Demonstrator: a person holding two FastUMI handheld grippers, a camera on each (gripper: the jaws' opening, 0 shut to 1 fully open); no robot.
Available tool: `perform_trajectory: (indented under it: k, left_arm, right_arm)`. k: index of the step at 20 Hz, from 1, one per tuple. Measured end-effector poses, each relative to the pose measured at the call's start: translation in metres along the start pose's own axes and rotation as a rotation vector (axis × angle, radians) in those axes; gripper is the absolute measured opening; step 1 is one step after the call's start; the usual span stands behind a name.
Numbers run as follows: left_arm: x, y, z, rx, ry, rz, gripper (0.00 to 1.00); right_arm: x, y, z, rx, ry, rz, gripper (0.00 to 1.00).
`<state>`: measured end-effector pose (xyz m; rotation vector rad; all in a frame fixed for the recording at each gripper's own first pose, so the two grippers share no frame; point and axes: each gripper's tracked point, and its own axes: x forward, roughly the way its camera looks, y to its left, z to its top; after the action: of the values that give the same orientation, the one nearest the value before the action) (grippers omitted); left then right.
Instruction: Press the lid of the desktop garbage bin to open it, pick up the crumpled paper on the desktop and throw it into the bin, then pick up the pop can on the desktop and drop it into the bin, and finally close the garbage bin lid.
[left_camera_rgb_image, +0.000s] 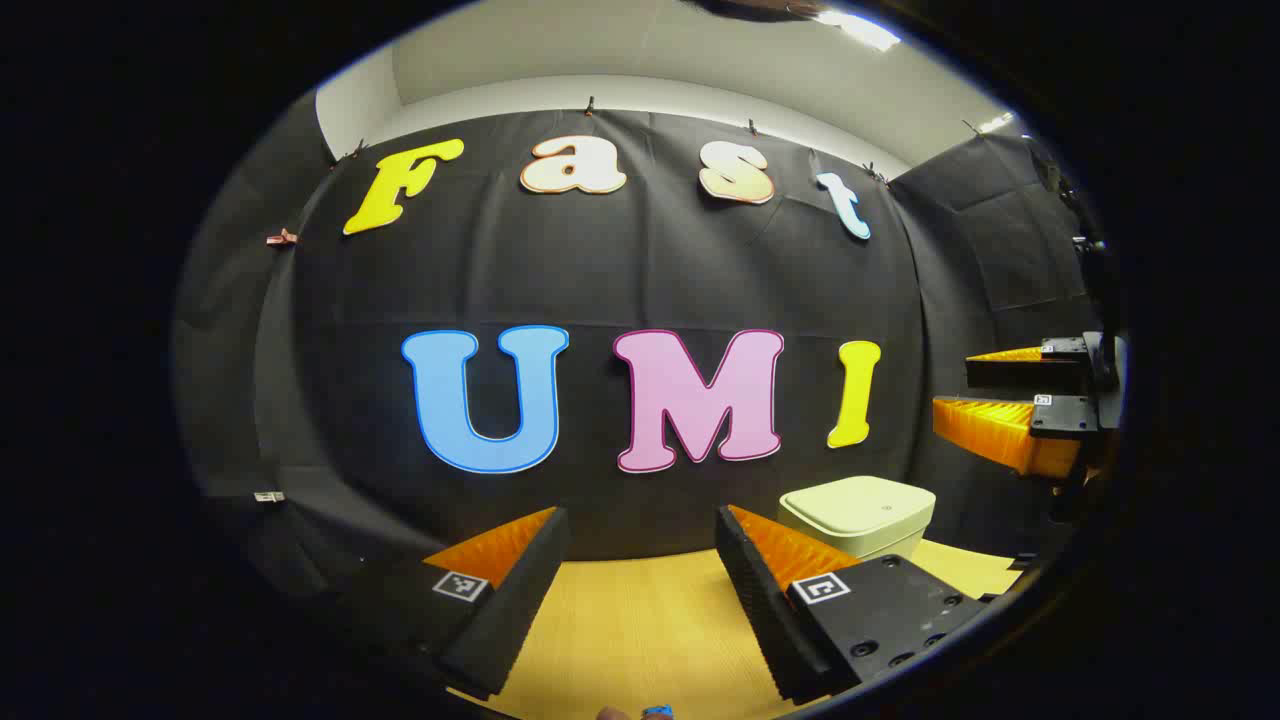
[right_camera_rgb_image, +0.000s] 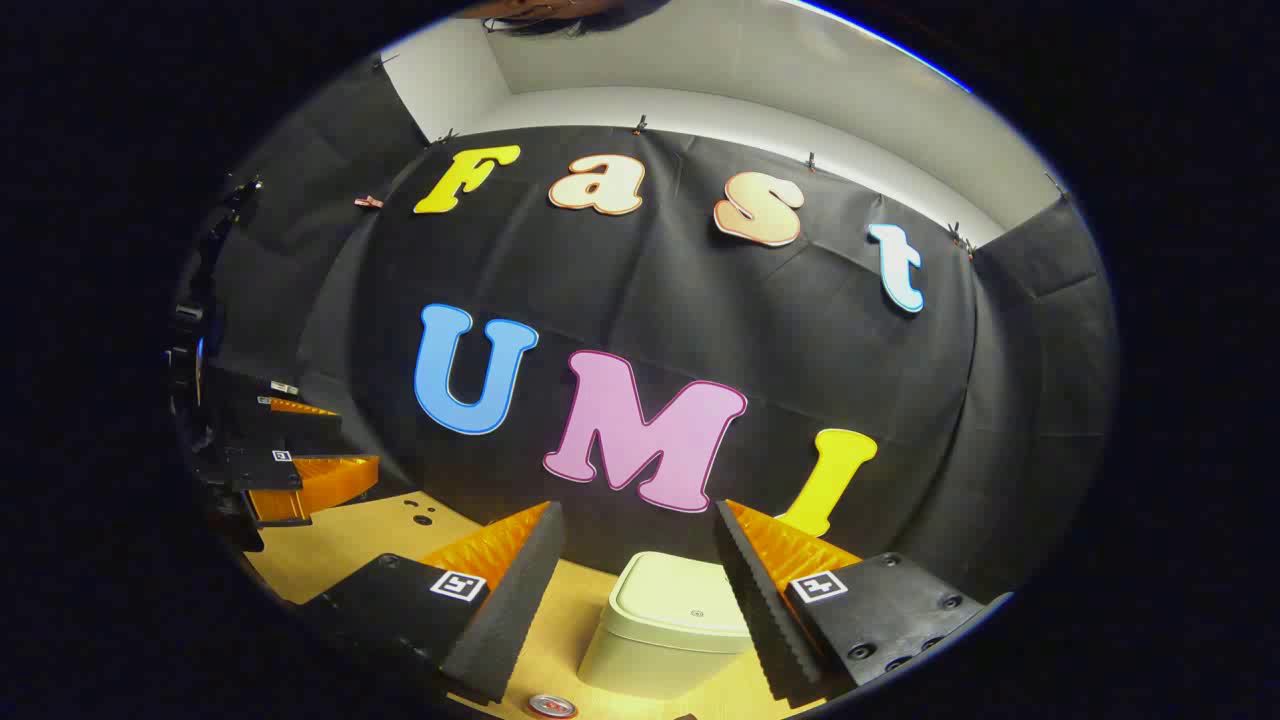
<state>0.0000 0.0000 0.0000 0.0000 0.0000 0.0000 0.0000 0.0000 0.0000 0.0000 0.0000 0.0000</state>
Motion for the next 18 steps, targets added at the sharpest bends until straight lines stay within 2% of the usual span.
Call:
perform_trajectory:
  k: [3,10,16,18]
  left_arm:
    - [0.003,-0.003,0.0,-0.001,0.001,0.002,0.94]
    - [0.009,-0.005,0.01,0.013,-0.012,0.012,0.94]
    - [0.005,-0.01,0.008,-0.001,-0.008,0.021,0.94]
    - [0.004,-0.01,0.007,0.0,-0.003,0.027,0.94]
  right_arm:
    - [0.002,-0.006,0.005,0.004,-0.019,-0.017,0.94]
    - [0.006,-0.006,0.008,0.028,-0.026,0.02,0.97]
    - [0.005,-0.011,0.008,0.035,-0.029,0.025,0.97]
    - [0.006,-0.016,0.006,0.045,-0.021,0.015,0.94]
